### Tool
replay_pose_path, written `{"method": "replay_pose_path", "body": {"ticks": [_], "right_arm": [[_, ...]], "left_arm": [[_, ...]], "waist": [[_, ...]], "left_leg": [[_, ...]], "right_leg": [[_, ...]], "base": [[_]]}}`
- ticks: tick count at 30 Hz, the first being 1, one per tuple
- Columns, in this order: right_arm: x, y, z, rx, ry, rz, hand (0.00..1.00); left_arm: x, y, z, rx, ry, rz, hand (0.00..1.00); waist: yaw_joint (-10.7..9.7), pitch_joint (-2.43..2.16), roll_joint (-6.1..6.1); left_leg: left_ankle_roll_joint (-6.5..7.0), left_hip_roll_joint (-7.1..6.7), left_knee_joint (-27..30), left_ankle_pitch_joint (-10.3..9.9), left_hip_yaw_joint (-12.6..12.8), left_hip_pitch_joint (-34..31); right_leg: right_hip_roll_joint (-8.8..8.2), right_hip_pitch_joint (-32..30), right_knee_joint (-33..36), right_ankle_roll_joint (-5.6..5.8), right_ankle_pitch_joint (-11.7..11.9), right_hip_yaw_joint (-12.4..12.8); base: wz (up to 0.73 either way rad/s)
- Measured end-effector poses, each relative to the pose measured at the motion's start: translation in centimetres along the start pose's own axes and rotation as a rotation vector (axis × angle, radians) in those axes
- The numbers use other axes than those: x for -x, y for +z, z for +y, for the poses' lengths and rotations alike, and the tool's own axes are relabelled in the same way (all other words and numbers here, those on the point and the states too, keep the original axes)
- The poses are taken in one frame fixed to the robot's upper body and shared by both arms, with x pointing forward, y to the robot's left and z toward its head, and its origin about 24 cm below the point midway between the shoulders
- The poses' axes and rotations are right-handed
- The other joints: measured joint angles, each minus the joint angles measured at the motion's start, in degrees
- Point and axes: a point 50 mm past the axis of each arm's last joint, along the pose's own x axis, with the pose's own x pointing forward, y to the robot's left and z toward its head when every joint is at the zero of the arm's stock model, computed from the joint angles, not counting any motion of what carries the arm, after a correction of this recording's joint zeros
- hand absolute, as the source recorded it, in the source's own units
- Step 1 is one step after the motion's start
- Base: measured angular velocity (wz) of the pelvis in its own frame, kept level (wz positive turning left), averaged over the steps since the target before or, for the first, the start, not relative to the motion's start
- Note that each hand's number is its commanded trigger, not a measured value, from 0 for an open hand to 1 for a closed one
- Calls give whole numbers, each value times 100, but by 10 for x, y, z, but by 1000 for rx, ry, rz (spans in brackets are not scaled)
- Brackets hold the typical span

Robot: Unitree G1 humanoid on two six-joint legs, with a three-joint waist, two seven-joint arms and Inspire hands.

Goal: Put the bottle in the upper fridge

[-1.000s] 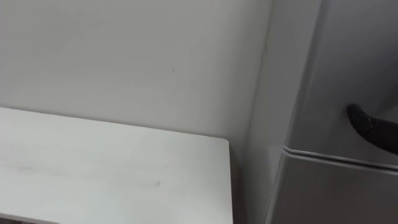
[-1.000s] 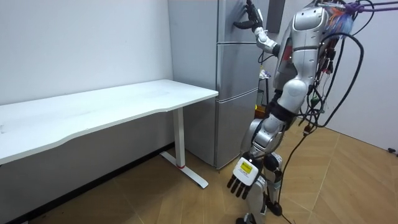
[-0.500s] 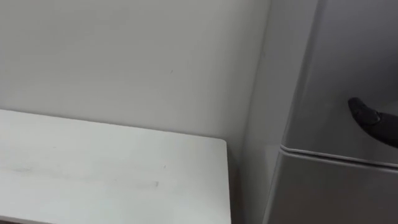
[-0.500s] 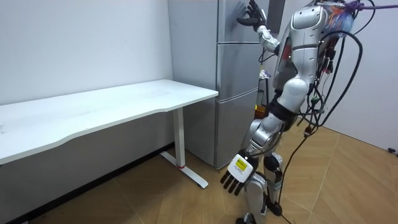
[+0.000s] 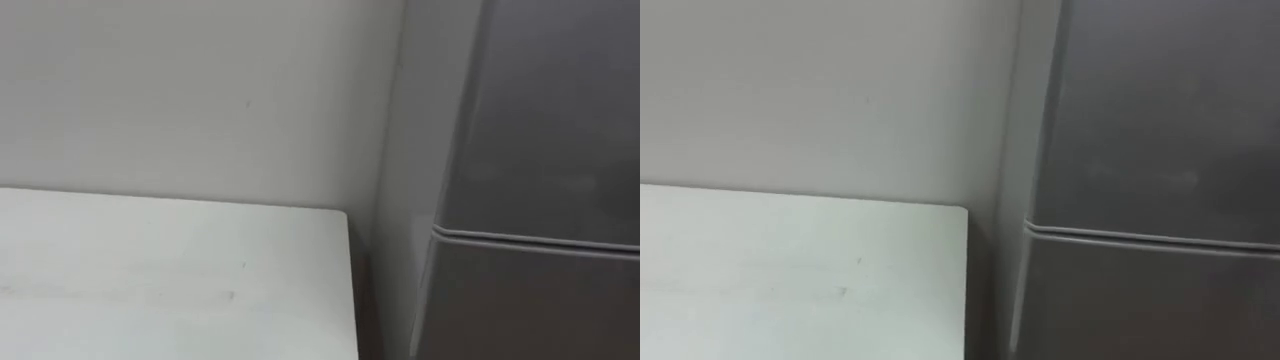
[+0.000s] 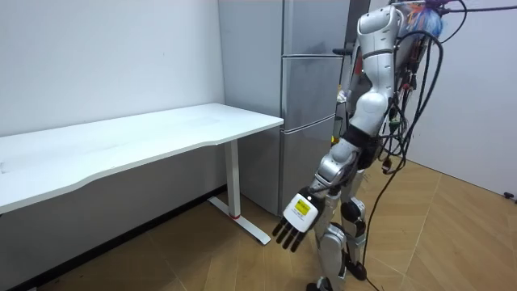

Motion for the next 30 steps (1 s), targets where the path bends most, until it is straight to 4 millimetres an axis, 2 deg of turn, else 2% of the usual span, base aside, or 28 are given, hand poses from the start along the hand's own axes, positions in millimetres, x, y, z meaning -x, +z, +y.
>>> {"method": "replay_pose_path", "body": {"ticks": [5, 7, 11, 15, 16, 17, 19, 21, 22, 23, 25, 30], "right_arm": [[3, -14, -37, 86, -135, 54, 0], [8, -26, -55, 150, -177, 96, 0], [26, -50, -83, 200, -260, 218, 0], [58, -87, -109, 292, -355, 391, 0], [70, -98, -119, 328, -378, 448, 0], [78, -103, -123, 343, -390, 476, 0], [105, -119, -143, 378, -433, 594, 0], [123, -129, -153, 399, -455, 680, 0], [135, -137, -159, 421, -470, 741, 0], [141, -141, -162, 433, -477, 769, 0], [166, -152, -174, 497, -499, 869, 0], [194, -161, -186, 574, -477, 981, 0]], "left_arm": [[1, -1, 6, 23, 21, -14, 0], [1, -3, 4, 30, 18, -11, 0], [1, -3, 4, 62, 21, -8, 0], [1, -5, 2, 65, 33, -1, 0], [2, -6, 1, 67, 40, 3, 0], [2, -8, 0, 68, 41, 7, 0], [5, -17, -6, 78, 31, 31, 0], [7, -20, -14, 106, 22, 46, 0], [7, -23, -16, 124, 15, 62, 0], [7, -25, -17, 126, 14, 69, 0], [7, -25, -18, 130, 11, 67, 0], [10, -32, -27, 122, -12, 90, 0]], "waist": [[-130, -2, -65], [-114, -3, -104], [-116, -14, -98], [-126, 10, -20], [-124, 0, 26], [-131, 11, 16], [-136, -40, 134], [-145, -32, 240], [-138, -5, 292], [-134, -8, 311], [-136, -10, 324], [-156, -5, 316]], "left_leg": [[-20, -7, -80, 21, 43, 1], [-22, -7, -130, 22, 101, -6], [-22, -12, -133, 19, 110, 6], [-25, -11, -174, 10, 90, 3], [-24, -10, -177, 2, 96, 3], [-23, -10, -177, 0, 101, 1], [-19, -13, -183, -24, 108, 4], [-10, -25, -174, -35, 110, 24], [-10, -25, -175, -35, 117, 84], [-10, -25, -175, -35, 122, 99], [-10, -28, -166, -36, 125, 109], [-10, -37, -170, -35, 129, 191]], "right_leg": [[6, -65, -5, -4, -55, 30], [14, -99, -11, 4, -60, 95], [12, -92, -13, 10, -63, 128], [12, -114, -12, 10, -64, 127], [13, -115, -5, 11, -64, 130], [13, -114, -6, 11, -64, 129], [12, -97, -8, 17, -68, 142], [5, -85, -8, 27, -74, 188], [9, -78, -8, 32, -81, 240], [11, -73, -6, 32, -94, 270], [5, -83, 5, 33, -137, 285], [6, -24, 9, 36, -139, 293]], "base": [[-4], [-13], [-3], [0], [0], [0], [0], [-3], [-9], [-8], [0], [-2]]}}
